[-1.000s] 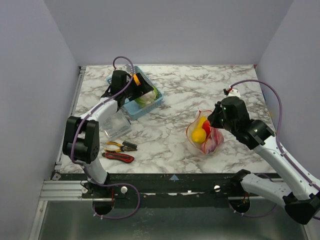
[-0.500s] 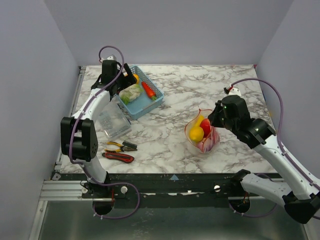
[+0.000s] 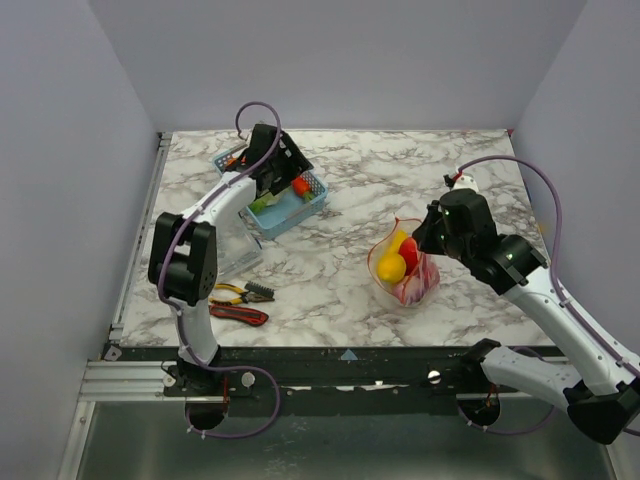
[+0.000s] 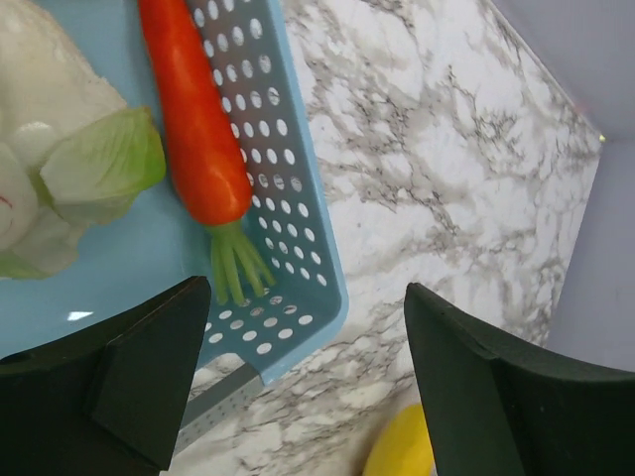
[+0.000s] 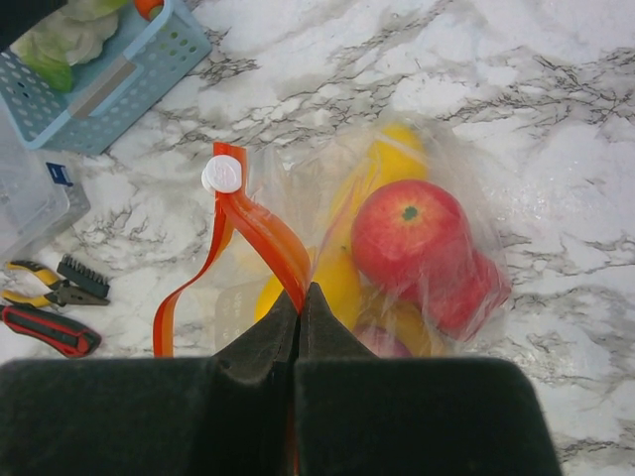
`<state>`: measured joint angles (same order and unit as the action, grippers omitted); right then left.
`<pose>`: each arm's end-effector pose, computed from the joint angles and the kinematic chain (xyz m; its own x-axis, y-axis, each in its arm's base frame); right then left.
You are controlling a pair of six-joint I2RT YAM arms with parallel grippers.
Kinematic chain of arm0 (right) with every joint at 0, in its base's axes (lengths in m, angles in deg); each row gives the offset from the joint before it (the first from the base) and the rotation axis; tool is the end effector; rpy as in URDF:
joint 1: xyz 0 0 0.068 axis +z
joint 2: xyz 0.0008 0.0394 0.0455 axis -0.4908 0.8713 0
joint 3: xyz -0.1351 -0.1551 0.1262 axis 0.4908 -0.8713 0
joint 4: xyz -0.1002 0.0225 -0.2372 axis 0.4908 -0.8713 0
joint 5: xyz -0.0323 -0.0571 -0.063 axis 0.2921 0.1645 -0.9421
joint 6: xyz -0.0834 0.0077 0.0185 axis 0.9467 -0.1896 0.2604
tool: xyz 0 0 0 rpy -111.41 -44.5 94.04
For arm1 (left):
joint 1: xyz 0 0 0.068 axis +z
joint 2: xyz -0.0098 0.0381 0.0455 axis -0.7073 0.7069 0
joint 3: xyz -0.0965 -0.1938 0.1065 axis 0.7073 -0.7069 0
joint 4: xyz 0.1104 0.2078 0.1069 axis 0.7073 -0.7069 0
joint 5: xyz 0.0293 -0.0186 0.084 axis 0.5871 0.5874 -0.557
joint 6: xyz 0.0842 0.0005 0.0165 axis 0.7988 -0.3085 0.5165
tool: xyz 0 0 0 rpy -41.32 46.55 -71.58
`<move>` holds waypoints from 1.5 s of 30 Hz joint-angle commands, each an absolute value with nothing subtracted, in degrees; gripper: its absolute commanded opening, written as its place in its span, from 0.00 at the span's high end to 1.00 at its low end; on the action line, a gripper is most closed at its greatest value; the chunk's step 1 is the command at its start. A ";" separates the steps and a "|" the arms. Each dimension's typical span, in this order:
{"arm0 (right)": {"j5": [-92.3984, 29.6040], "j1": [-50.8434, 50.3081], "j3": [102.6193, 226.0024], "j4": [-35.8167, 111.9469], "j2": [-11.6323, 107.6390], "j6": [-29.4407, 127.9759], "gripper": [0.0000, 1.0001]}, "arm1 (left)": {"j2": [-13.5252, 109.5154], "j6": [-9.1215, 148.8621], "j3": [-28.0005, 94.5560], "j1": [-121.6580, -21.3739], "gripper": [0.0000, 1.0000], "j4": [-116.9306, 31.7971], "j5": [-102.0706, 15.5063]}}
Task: Place the food in the zip-top bag and seal the zipper
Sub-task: Pick up the fake vegetable from the bin.
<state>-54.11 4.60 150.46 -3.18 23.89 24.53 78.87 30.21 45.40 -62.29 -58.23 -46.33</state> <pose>0.2160 0.1220 0.2989 -0.6179 0.1928 -0.7622 -0.0521 0.9573 0.2844 0.4306 -0.1410 0.2137 -0.6333 -0.6163 -0.4681 -0.2035 0.7162 -0.6676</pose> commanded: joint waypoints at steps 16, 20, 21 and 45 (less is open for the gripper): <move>-53.17 4.35 151.30 -2.34 23.05 23.97 1.00 | 78.98 7.08 32.56 -65.58 0.17 -64.21 -54.76; -53.08 4.35 150.90 -1.86 22.94 23.93 1.00 | 77.06 7.51 30.77 -65.50 0.17 -63.00 -55.79; -53.04 4.35 150.82 -1.82 22.93 23.92 1.00 | 77.25 8.20 31.65 -65.49 0.17 -62.92 -55.72; -53.17 4.28 153.01 -3.08 23.76 24.31 1.00 | 86.91 -2.61 40.71 -66.57 0.33 -59.54 -58.20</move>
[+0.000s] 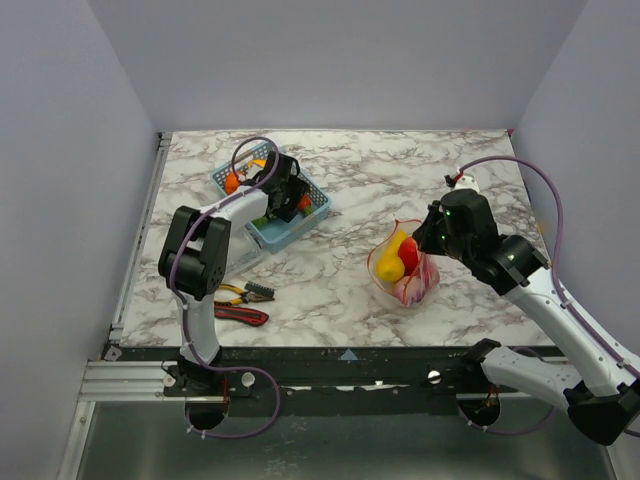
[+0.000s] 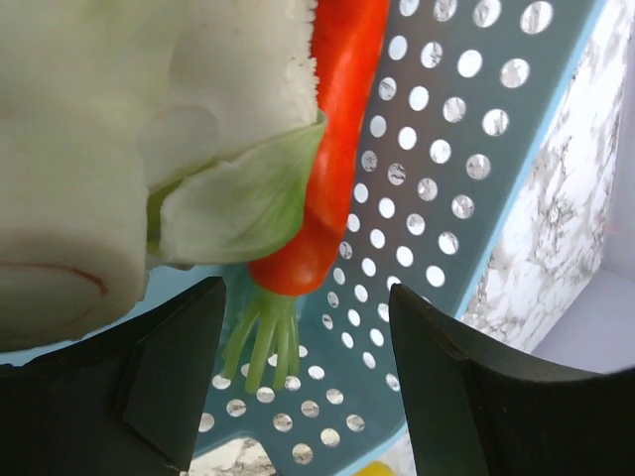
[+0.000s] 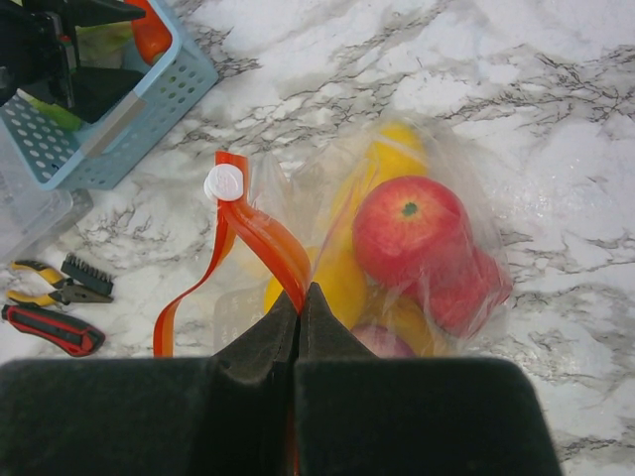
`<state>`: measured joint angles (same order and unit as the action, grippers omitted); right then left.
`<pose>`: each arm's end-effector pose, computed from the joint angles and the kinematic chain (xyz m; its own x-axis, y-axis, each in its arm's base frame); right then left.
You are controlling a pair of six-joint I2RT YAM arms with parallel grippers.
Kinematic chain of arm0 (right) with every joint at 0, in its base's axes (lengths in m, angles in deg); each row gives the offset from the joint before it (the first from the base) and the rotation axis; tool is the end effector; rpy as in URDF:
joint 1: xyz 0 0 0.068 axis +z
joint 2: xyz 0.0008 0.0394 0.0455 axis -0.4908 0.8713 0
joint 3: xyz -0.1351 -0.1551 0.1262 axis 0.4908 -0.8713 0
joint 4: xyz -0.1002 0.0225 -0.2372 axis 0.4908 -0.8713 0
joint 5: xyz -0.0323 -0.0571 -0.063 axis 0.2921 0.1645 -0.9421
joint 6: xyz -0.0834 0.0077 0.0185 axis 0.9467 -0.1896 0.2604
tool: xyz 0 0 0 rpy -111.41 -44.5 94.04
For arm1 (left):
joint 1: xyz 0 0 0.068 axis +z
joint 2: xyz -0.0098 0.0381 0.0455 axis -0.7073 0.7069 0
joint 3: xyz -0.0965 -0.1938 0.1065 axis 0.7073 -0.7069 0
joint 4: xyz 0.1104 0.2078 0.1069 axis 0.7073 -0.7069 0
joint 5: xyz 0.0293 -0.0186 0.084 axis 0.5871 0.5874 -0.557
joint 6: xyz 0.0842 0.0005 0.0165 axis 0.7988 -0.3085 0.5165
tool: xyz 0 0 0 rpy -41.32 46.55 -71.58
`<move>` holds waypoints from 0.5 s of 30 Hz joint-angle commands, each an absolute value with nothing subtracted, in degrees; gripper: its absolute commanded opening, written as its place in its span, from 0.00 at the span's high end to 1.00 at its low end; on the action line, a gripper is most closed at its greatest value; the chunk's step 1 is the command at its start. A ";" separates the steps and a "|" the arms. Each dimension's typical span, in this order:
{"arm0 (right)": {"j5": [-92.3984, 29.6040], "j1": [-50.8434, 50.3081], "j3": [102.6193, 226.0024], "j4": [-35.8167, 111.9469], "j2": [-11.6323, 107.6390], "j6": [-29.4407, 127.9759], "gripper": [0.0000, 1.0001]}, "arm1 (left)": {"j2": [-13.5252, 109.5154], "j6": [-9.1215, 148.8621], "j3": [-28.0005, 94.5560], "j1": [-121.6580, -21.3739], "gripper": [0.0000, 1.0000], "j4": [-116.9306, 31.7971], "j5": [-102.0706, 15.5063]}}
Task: Place the food in the zip-top bag and seal the zipper
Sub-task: Pick up the fake vegetable from the bin.
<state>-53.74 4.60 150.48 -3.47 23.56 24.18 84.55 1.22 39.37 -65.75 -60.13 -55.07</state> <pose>0.2145 0.1216 0.2997 -0.6202 0.1984 -0.7589 -0.0528 0.9547 0.2927 0.4120 -0.1509 0.1306 -0.4313 -0.8885 -0.1568 -0.6436 0.4247 -0.6366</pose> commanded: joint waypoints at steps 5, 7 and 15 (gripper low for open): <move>-52.84 4.33 153.27 -3.18 23.96 24.09 1.00 | 87.82 -4.90 40.56 -66.81 0.45 -59.50 -60.51; -52.61 4.36 153.44 -3.32 24.26 23.97 1.00 | 88.11 -5.14 41.05 -66.85 0.45 -59.55 -61.03; -52.17 4.35 153.79 -3.31 23.92 23.23 0.99 | 89.38 -3.89 44.24 -67.23 0.43 -62.86 -63.48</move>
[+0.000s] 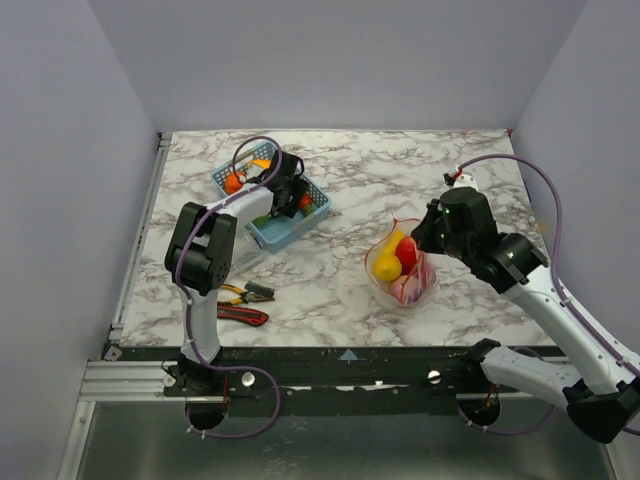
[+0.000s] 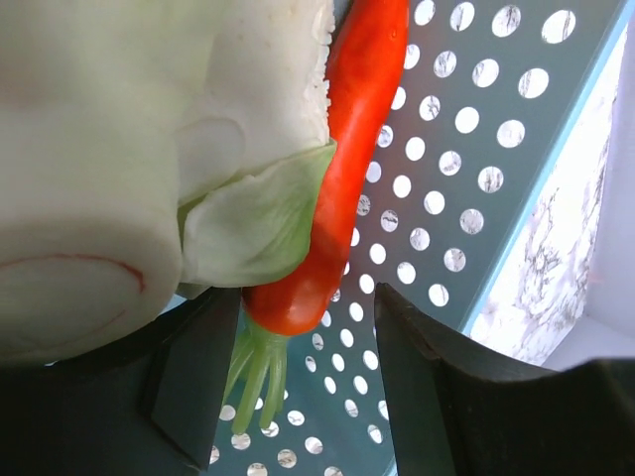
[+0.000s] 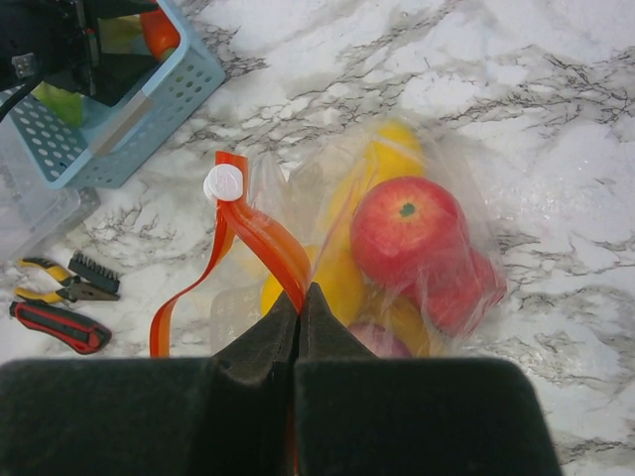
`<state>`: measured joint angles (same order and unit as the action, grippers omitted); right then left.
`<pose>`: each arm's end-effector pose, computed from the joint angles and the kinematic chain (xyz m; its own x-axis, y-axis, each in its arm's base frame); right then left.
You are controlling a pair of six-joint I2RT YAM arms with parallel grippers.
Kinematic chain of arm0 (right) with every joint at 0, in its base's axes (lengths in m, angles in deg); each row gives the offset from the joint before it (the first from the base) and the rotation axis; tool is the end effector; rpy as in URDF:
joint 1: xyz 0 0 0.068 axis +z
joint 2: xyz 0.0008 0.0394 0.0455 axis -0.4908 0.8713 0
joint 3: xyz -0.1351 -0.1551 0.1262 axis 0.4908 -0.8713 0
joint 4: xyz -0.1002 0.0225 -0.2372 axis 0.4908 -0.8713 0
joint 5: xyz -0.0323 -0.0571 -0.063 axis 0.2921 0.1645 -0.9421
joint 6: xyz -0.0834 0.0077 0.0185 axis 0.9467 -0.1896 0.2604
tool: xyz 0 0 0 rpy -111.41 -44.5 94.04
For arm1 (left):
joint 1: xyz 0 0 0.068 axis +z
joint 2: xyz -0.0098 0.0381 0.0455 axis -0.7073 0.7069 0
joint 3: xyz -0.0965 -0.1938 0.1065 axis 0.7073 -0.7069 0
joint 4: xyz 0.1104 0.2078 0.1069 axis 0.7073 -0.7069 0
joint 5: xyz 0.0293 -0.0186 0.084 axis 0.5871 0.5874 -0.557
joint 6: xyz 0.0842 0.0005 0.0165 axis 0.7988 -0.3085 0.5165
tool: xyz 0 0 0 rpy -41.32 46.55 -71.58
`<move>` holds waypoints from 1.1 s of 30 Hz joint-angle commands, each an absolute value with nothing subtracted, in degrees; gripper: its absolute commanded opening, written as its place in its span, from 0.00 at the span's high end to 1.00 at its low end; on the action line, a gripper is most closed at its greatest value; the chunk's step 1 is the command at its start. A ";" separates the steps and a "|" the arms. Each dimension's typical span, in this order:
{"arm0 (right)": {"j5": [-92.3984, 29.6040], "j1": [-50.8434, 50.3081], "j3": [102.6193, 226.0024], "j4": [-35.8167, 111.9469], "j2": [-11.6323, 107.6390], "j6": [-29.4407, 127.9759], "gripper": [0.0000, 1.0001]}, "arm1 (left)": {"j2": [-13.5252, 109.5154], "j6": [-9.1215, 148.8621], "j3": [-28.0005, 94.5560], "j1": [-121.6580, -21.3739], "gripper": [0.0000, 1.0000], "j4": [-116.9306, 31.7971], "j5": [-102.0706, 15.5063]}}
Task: Place the food in the zip-top bag and seal the zipper
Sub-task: Pick up the fake vegetable from the bin.
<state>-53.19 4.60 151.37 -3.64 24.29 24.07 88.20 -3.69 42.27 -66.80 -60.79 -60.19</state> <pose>0.2161 0.1235 0.3018 -0.6244 0.1990 -0.7553 -0.0580 0.9525 0.2988 0.4201 -0.1555 0.1198 -0.3380 -0.9258 -0.1694 -0.6910 0.3664 -0.6231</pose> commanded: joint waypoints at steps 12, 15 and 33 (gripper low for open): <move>-52.40 4.33 154.51 -4.06 22.78 22.60 0.99 | 89.29 -0.05 44.93 -68.31 0.63 -63.47 -67.34; -52.07 4.35 154.58 -3.97 22.86 22.38 0.99 | 89.63 -0.23 45.84 -68.31 0.60 -64.59 -67.19; -52.19 4.39 156.57 -4.63 23.22 22.48 0.99 | 90.71 -11.15 48.76 -69.90 0.37 -72.46 -70.90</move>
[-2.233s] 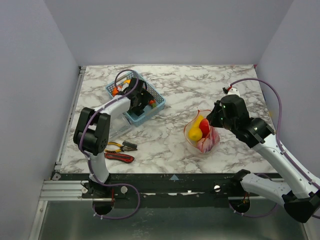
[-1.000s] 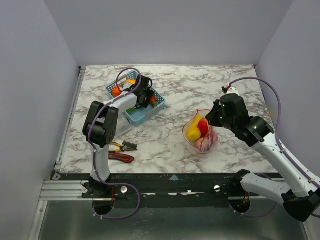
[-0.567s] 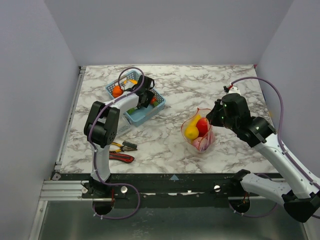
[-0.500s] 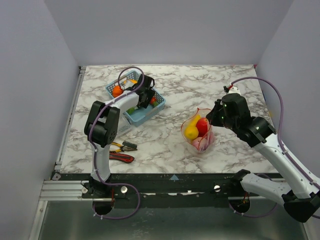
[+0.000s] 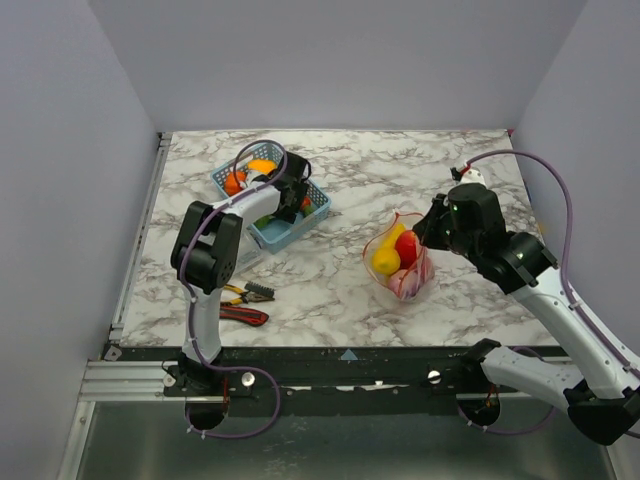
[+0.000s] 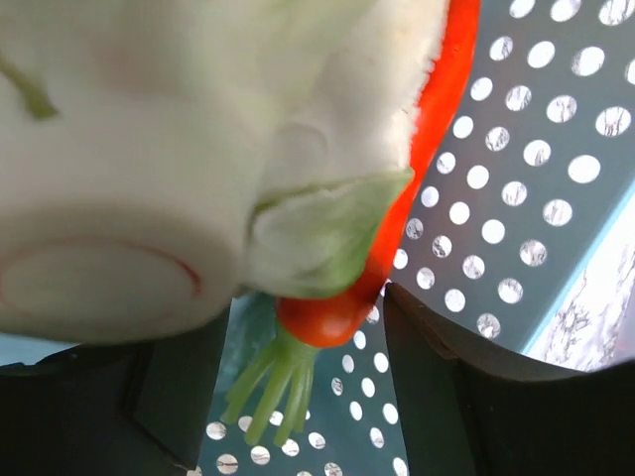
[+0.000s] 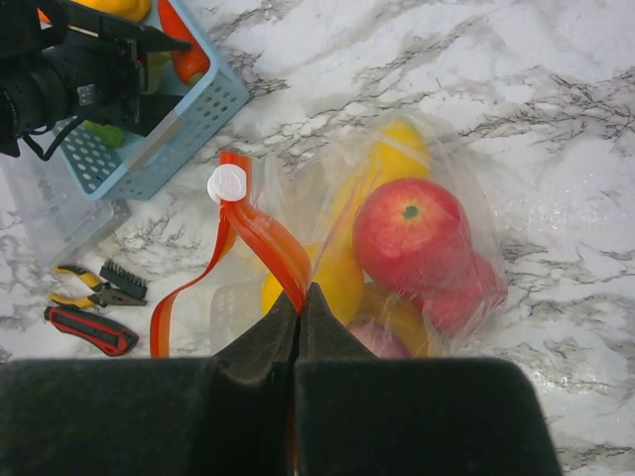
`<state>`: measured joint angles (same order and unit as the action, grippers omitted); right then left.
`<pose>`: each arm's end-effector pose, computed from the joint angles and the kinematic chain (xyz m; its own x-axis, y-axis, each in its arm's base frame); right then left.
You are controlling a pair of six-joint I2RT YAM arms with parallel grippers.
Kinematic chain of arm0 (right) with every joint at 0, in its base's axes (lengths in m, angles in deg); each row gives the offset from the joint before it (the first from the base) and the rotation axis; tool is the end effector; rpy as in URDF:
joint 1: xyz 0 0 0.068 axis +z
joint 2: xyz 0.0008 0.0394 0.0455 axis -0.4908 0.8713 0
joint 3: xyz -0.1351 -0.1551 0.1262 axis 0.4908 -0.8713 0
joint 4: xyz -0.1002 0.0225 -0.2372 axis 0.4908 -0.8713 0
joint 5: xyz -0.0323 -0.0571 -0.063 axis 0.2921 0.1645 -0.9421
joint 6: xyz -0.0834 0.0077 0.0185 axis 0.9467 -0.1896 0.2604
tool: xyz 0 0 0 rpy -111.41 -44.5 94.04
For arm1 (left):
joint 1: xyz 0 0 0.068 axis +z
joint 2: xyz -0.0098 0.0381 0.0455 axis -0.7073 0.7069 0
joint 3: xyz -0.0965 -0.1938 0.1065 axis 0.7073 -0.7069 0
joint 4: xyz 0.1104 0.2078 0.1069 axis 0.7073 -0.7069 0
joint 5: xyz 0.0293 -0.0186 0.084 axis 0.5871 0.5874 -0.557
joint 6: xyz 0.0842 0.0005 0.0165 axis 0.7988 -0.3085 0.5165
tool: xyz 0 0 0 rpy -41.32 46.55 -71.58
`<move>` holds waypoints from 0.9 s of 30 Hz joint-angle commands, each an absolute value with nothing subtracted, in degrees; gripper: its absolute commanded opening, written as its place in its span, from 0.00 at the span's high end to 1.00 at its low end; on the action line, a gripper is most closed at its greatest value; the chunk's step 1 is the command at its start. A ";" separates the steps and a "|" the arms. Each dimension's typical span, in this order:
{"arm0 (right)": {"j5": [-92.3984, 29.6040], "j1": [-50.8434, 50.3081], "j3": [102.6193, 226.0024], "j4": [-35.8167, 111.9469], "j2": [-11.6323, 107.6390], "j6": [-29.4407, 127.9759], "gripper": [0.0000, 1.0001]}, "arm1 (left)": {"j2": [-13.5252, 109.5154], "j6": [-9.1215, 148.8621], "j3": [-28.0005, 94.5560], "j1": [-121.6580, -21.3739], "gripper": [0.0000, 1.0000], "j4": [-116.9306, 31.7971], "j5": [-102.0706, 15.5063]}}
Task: Place the food in the zip-top bag and seal the zipper
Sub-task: Pick up the fake vegetable from the bin.
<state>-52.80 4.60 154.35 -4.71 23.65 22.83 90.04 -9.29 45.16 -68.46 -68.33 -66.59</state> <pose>0.2126 0.1217 0.3204 -0.6005 0.2375 -0.7635 -0.0610 0.9385 0.3399 0.4129 -0.1575 0.1123 -0.2448 -0.9464 -0.2108 -0.7731 0.3217 -0.5466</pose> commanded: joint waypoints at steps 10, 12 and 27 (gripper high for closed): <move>-52.70 4.33 157.29 -4.91 22.55 22.45 0.99 | 91.58 -11.73 50.82 -70.06 0.38 -74.91 -72.09; -53.10 4.35 157.58 -5.02 22.08 22.53 0.99 | 91.50 -12.49 50.67 -70.07 0.40 -75.08 -71.47; -54.59 4.34 159.27 -6.02 19.66 22.22 0.99 | 91.18 -10.44 50.28 -70.68 0.68 -74.71 -71.85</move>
<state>-52.91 4.60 157.56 -5.59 20.79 22.81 91.70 -11.91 51.41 -70.36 -74.93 -70.66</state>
